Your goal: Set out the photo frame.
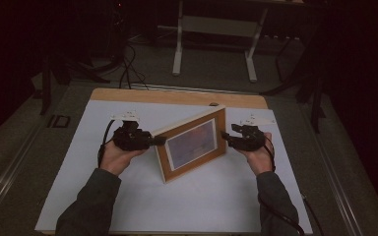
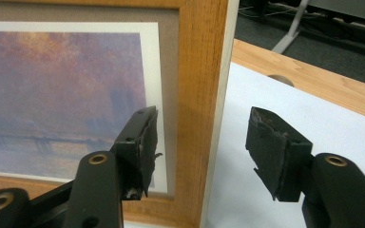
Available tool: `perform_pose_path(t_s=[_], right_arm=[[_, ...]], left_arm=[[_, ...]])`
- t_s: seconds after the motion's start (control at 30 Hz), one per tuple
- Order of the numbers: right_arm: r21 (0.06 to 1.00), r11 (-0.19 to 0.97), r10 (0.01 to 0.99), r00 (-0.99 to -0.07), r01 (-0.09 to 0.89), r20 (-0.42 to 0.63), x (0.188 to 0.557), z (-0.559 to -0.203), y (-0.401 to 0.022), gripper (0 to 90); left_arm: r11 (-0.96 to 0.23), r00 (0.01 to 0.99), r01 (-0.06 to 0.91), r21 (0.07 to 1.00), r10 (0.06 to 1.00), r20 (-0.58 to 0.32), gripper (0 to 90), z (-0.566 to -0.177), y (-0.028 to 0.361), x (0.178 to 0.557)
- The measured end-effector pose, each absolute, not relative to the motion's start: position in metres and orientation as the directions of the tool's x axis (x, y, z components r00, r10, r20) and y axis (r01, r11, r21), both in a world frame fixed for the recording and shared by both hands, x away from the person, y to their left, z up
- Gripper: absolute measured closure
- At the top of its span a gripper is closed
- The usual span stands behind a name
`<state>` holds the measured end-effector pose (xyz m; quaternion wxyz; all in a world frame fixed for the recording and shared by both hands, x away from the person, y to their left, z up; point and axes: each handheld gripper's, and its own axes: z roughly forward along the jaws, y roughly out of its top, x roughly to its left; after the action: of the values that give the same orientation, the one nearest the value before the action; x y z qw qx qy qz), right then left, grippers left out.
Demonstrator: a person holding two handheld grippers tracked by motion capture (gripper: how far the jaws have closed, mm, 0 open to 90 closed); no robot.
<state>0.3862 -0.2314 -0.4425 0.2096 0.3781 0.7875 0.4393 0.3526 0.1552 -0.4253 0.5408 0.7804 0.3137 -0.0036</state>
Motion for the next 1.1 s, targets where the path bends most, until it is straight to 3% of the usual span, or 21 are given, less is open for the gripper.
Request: perform_pose_path(t_s=[0.9, 1.1], right_arm=[[0.858, 0.311, 0.711, -0.699, 0.409, 0.075, 0.396, -0.439, -0.229, 37.2], [0.851, 0.341, 0.685, -0.726, 0.399, 0.065, 0.401, -0.437, -0.227, 31.9]], left_arm=[[-0.266, 0.841, 0.484, 0.834, 0.405, -0.358, 72.4, -0.425, 0.155, 0.364], [-0.267, 0.844, 0.480, 0.836, 0.400, -0.357, 72.4, -0.425, 0.155, 0.364]])
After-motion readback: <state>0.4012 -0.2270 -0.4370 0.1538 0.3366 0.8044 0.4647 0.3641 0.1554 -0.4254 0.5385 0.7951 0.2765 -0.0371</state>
